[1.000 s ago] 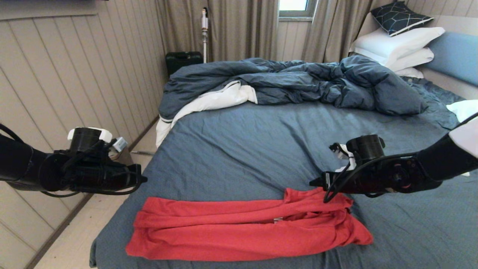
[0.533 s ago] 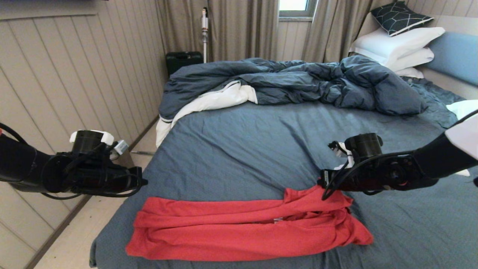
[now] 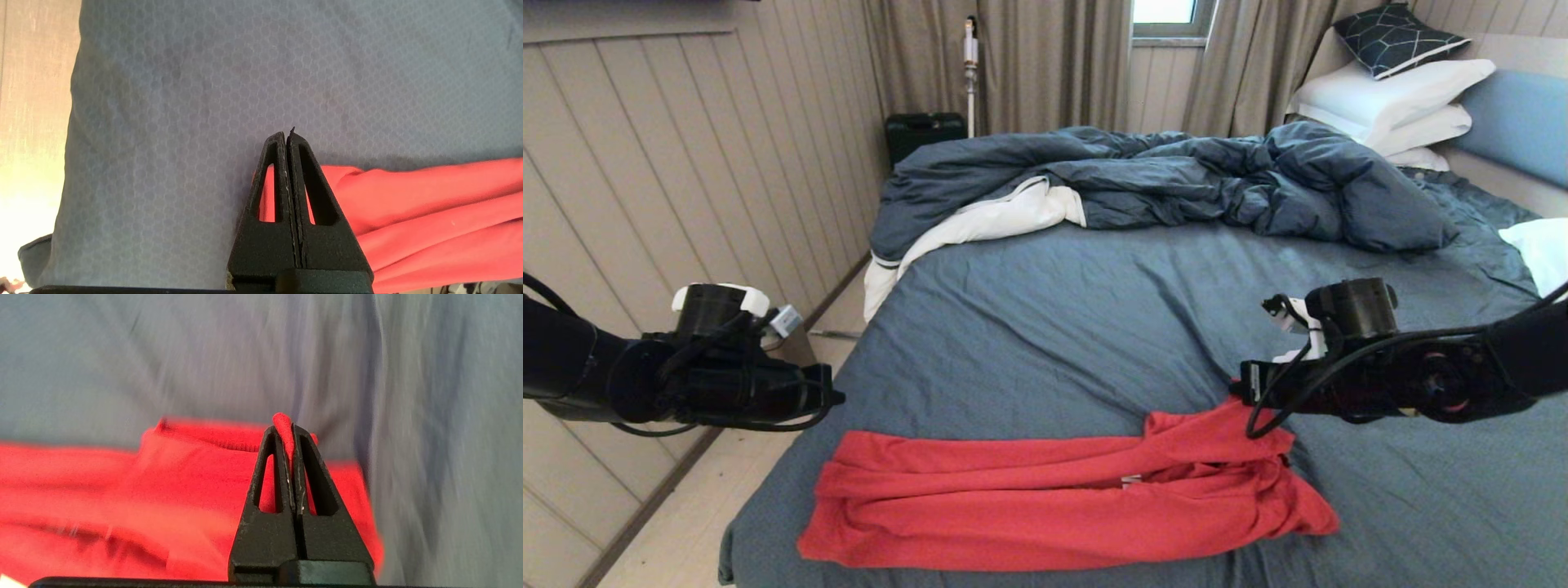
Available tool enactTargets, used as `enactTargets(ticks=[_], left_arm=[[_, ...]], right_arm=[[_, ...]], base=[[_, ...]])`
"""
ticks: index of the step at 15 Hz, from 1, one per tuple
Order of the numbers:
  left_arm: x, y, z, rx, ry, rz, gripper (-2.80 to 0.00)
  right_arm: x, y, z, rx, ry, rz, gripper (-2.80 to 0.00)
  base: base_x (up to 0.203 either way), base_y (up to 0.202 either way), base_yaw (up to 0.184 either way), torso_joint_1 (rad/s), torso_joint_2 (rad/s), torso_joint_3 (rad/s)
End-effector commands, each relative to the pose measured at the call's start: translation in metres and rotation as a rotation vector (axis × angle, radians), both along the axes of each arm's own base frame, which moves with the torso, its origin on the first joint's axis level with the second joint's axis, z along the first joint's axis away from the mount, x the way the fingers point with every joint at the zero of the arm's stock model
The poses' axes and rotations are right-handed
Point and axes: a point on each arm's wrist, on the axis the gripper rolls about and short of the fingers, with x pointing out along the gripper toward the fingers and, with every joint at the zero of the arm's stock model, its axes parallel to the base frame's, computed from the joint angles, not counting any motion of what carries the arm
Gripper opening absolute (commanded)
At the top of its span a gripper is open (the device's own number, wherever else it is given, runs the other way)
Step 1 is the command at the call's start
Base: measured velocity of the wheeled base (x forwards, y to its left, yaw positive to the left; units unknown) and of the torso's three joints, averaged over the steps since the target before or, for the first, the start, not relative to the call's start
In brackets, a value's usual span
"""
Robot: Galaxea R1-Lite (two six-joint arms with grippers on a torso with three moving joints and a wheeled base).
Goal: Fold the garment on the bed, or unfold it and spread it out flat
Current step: Fold the red T-shirt
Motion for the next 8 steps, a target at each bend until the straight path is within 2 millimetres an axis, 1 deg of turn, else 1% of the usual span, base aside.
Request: enactTargets(ticks=[1, 4, 5, 6, 8], left_arm=[[-0.002, 0.0, 0.002, -0.003, -0.005, -0.001, -2.8], [-0.002, 0.0, 0.002, -0.001, -0.009, -0.003, -2.8], [-0.001, 0.0, 0.001, -0.001, -0.009, -0.003, -2.8], [-0.001, 0.0, 0.001, -0.001, -0.009, -0.004, -2.8], [-0.001, -0.001, -0.001, -0.002, 0.0, -0.007, -2.8]], right_arm=[[-0.03, -0.003, 0.016, 0.006, -0.033, 0.007, -2.8], [-0.074, -0.007, 0.021, 0.022, -0.037, 0.042, -2.8], [-0.087, -0.008, 0.018, 0.022, -0.024, 0.055, -2.8], [-0.097, -0.009, 0.012, 0.018, -0.007, 0.065, -2.8], [-0.11, -0.011, 0.002, 0.01, -0.005, 0.072, -2.8]], base=[[0.0, 0.0, 0.0, 0.0, 0.0, 0.0], [0.0, 0.0, 0.0, 0.0, 0.0, 0.0], [0.0, 0.0, 0.0, 0.0, 0.0, 0.0], [0.0, 0.0, 0.0, 0.0, 0.0, 0.0], [0.0, 0.0, 0.0, 0.0, 0.0, 0.0]])
